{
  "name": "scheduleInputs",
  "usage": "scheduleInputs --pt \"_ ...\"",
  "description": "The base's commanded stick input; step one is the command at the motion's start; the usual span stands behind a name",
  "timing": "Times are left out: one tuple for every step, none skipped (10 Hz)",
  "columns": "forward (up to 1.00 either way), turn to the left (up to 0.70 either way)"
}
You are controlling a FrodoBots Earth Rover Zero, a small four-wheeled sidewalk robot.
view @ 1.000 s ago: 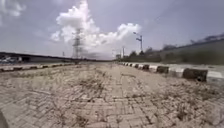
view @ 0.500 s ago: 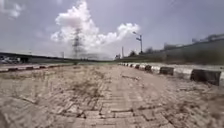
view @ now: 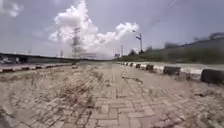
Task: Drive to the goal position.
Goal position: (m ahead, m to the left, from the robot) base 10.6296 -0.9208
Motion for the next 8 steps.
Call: scheduleInputs --pt "1.0 0.0" --pt "1.0 0.0" --pt "1.0 0.0" --pt "1.0 0.0" --pt "1.0 0.0" --pt "1.0 0.0" --pt "1.0 0.0" --pt "1.0 0.0"
